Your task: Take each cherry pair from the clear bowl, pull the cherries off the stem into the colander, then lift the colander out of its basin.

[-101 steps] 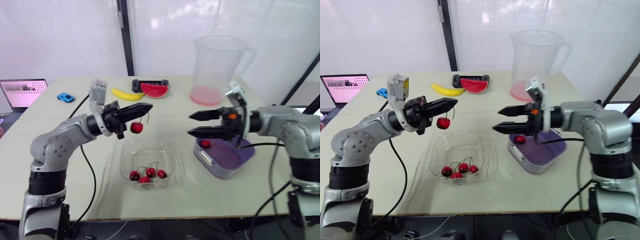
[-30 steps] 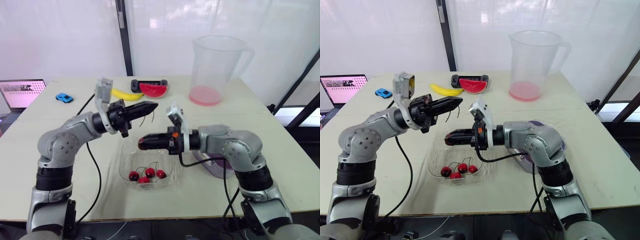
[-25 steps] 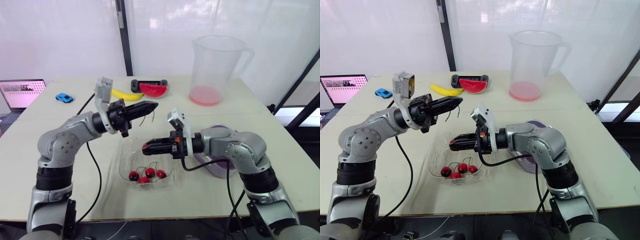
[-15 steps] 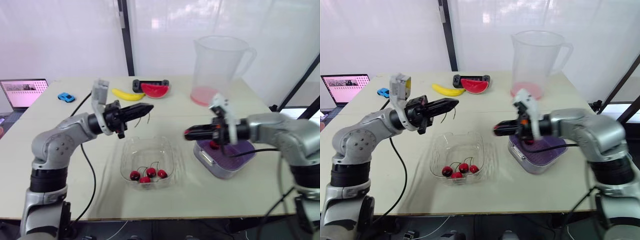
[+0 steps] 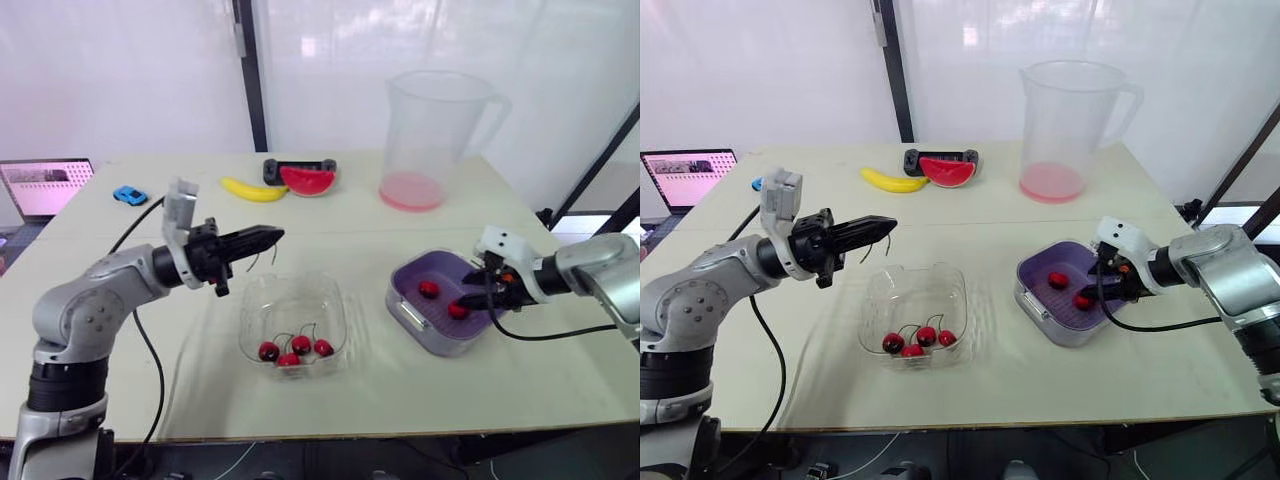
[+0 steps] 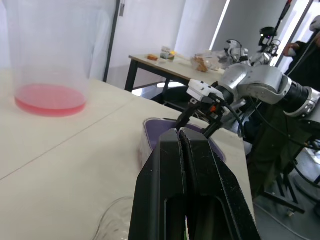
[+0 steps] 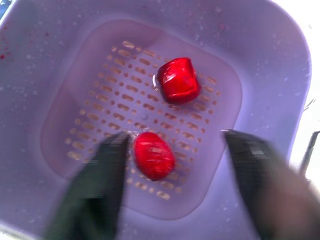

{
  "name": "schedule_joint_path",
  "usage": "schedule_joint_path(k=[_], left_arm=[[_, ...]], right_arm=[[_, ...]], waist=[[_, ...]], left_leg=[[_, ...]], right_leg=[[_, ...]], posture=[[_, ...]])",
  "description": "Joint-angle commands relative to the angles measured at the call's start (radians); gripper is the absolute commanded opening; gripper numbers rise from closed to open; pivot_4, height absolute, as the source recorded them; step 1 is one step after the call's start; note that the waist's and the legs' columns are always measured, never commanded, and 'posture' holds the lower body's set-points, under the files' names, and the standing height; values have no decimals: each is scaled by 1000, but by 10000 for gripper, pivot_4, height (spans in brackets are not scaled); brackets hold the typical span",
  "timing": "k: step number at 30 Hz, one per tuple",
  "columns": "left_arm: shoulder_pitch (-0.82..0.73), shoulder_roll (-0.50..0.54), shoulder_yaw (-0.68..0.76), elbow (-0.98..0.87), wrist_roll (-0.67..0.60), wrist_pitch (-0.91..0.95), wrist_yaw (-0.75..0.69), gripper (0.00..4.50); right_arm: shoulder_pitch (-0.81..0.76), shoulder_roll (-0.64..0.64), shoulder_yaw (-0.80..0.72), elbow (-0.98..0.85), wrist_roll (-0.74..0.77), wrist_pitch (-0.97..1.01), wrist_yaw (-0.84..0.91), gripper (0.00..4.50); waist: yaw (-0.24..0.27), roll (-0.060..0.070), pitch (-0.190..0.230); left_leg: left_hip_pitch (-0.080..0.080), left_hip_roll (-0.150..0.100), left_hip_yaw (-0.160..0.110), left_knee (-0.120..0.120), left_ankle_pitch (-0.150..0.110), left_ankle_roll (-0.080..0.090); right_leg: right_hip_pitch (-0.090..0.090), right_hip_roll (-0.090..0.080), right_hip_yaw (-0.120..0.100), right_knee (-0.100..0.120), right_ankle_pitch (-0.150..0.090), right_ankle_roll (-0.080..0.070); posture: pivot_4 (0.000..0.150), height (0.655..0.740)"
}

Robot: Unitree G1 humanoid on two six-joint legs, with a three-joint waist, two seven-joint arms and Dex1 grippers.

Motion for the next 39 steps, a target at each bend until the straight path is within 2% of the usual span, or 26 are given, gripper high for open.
schedule_joint_path(k=[1, 5, 10, 13, 18, 22, 25, 29, 32, 36, 39], left_arm=[[2, 14, 26, -30, -3, -17, 3, 0], [6, 15, 36, -34, -6, -16, 21, 0], [49, 42, 66, -59, -21, -1, 38, 0], [100, 71, 105, -81, -34, 9, 55, 0], [227, 86, 200, -134, -57, 13, 120, 0], [374, 66, 305, -145, -46, -29, 168, 0], [545, 46, 377, -145, 25, -80, 197, 0], [677, 41, 404, -85, 79, -126, 175, 0], [725, 23, 399, 20, 149, -180, 191, 0], [696, 18, 376, 135, 222, -199, 251, 0], [681, 20, 364, 181, 245, -209, 241, 0]], right_arm=[[-49, -22, -72, -38, -4, -14, 23, 44474], [-107, -5, -179, -156, 133, 82, 69, 44474], [-296, 134, -322, -226, 448, 300, 87, 44474], [-370, 237, -318, -241, 521, 331, 61, 44474], [-407, 343, -243, -242, 511, 303, 54, 44474], [-416, 376, -189, -203, 464, 252, 63, 44474], [-396, 394, -146, -196, 425, 212, 70, 44474], [-382, 400, -119, -211, 401, 196, 68, 44474], [-375, 414, -132, -241, 424, 221, 45, 44474], [-360, 414, -135, -299, 453, 263, 30, 44474], [-351, 403, -127, -325, 450, 277, 21, 44474]], waist=[[1, 0, 0], [0, 0, 0], [-8, 0, 0], [-7, 0, 0], [0, 0, 0], [0, 0, 0], [-5, 0, 0], [-1, 0, 0], [7, 0, 0], [22, 0, 0], [24, -1, -1]], left_leg=[[0, 0, 0, 0, 0, 0], [0, 0, 0, 0, 0, 0], [0, 1, -1, -1, 0, 0], [0, 2, -2, -2, 0, 0], [0, 2, -2, -1, 0, 0], [0, 1, -1, -1, 0, 0], [0, 1, -1, -1, 0, 0], [0, 1, -1, -2, 0, 0], [0, 1, -1, -1, 0, 0], [0, 1, -1, -1, 0, 0], [0, 0, -1, -1, 0, 0]], right_leg=[[0, 0, 0, 0, 0, 0], [0, 0, 0, 0, 0, 0], [0, 1, 0, 0, 0, 0], [0, 1, -1, 0, 0, 0], [0, -1, -1, 0, 0, 0], [0, -2, -1, 0, 0, 0], [-1, -2, -1, 0, 0, 0], [-1, -2, -1, 0, 0, 0], [-1, -3, -1, 0, 0, 0], [-1, -3, -1, 0, 0, 0], [0, -3, -1, 0, 0, 0]], posture=[[1500, 7400], [1500, 7400], [1500, 7400], [1500, 7400], [1500, 7400], [1500, 7400], [1500, 7400], [1500, 7400], [1500, 7400], [1500, 7400], [1500, 7400]])
